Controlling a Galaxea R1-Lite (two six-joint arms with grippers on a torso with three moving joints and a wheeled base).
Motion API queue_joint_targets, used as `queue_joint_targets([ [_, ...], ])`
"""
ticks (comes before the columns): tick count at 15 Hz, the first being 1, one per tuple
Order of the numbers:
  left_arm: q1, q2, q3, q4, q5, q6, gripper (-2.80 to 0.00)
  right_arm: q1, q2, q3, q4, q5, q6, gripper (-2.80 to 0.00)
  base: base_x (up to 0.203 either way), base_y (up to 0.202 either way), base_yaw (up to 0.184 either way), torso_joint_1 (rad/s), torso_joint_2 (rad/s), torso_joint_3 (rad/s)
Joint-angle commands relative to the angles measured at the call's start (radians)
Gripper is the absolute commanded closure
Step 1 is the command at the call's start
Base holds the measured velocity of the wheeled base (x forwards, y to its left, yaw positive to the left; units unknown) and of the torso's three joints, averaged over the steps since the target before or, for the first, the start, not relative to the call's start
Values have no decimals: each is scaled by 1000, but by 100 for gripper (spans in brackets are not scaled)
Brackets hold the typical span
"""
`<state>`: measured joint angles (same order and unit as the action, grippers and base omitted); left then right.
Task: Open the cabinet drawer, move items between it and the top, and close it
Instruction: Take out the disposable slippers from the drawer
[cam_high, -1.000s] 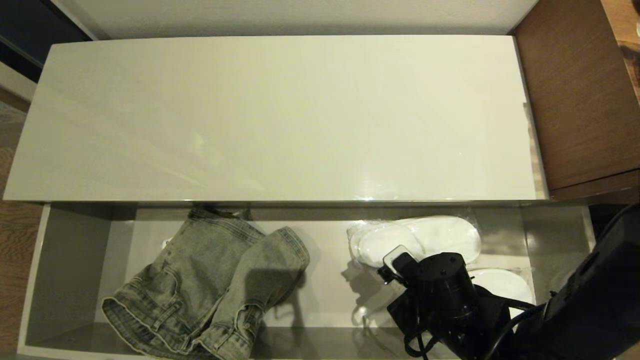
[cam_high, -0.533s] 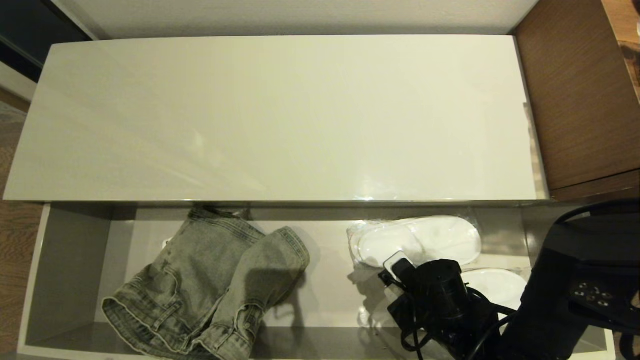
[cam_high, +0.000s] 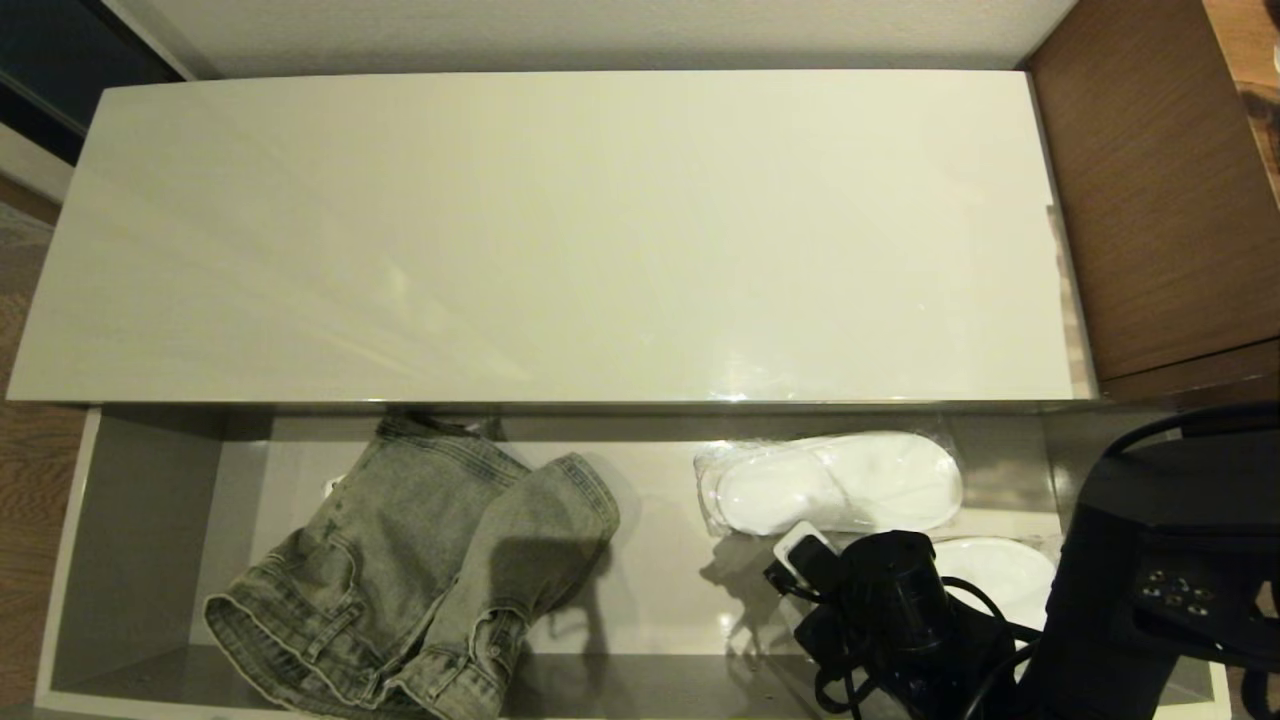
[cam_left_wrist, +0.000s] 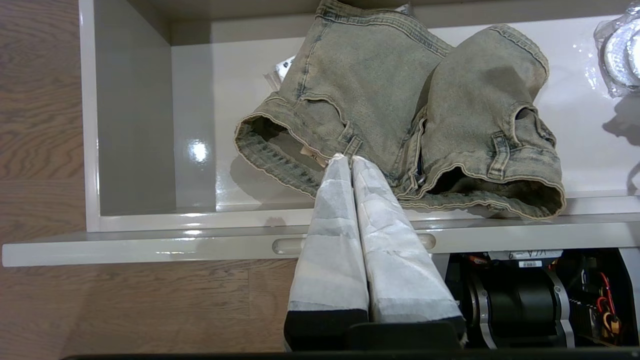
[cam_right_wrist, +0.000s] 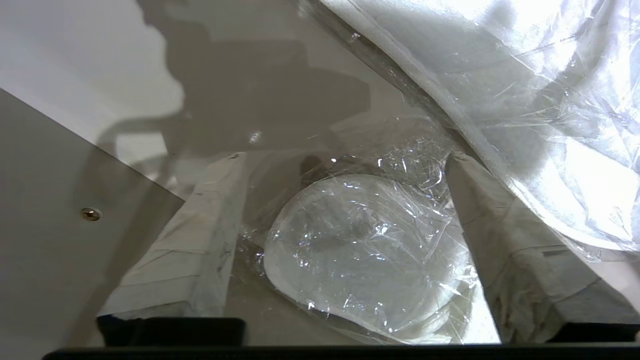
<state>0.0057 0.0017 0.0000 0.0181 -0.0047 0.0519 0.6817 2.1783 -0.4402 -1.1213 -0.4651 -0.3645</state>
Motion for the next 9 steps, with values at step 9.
queue_joint_targets([
  [9,0,0,0,0,0,0,0,-62,-55,86,-11,-9,-22,-280,0,0,0,0,0,0],
])
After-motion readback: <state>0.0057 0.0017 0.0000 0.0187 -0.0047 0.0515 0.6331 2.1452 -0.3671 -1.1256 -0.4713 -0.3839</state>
